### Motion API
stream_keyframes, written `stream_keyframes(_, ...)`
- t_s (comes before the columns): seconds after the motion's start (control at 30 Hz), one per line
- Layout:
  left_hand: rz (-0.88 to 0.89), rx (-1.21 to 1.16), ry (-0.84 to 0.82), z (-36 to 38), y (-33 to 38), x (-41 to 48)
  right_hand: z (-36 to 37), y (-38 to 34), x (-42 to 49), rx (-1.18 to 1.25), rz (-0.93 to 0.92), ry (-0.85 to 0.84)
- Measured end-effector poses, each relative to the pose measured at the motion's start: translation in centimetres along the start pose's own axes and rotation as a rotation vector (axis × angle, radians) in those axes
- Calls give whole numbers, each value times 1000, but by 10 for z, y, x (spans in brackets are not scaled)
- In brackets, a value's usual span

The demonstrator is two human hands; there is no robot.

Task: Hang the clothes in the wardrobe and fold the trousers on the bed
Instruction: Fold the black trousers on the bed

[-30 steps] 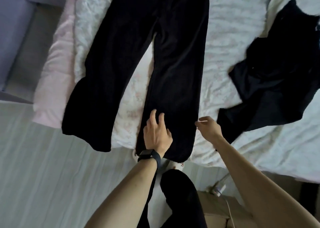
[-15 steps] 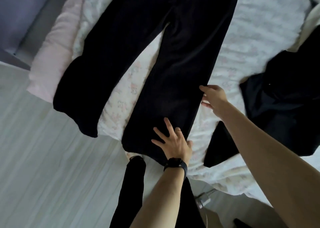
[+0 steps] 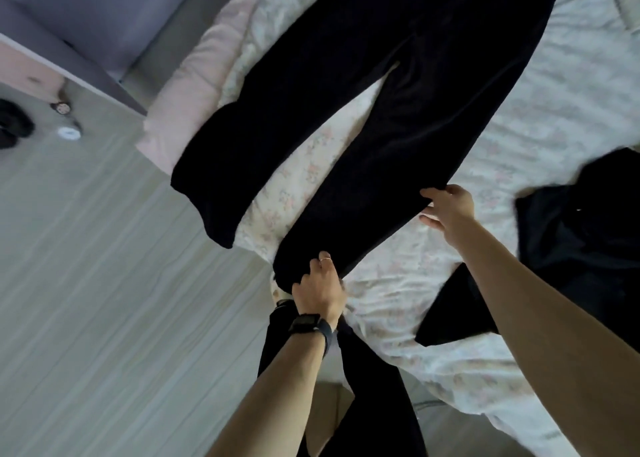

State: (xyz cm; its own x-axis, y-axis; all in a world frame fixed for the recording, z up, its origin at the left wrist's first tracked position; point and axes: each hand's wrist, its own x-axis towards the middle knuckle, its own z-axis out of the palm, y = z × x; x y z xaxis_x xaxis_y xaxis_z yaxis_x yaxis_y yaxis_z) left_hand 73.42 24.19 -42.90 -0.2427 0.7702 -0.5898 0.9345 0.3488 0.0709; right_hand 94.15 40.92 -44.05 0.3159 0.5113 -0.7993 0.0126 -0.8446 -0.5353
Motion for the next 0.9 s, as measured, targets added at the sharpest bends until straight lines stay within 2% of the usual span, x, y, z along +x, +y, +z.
stream_keyframes(0.13,-35,-5,13,-20,-31,2,12,-24,-21,27,-42,-24)
stream_keyframes(0.3,-156,-173,-47,-50,-94,13,28,-59,-45,114,-91,-47)
stream_keyframes(0.43,-218,-319,9,-77,-150,23,57,-89,-64,75,-205,-149)
stream_keyframes(0.6,-256,-407,94,-116,-220,52,115,-129,-85,64,-336,-183)
stream_keyframes(0.77,-261,-483,161,-153,-280,108,188,-169,-85,7,-402,-111)
stream_keyframes(0.9,-235,-419,149,-159,-307,157,238,-192,-70,-88,-433,-20)
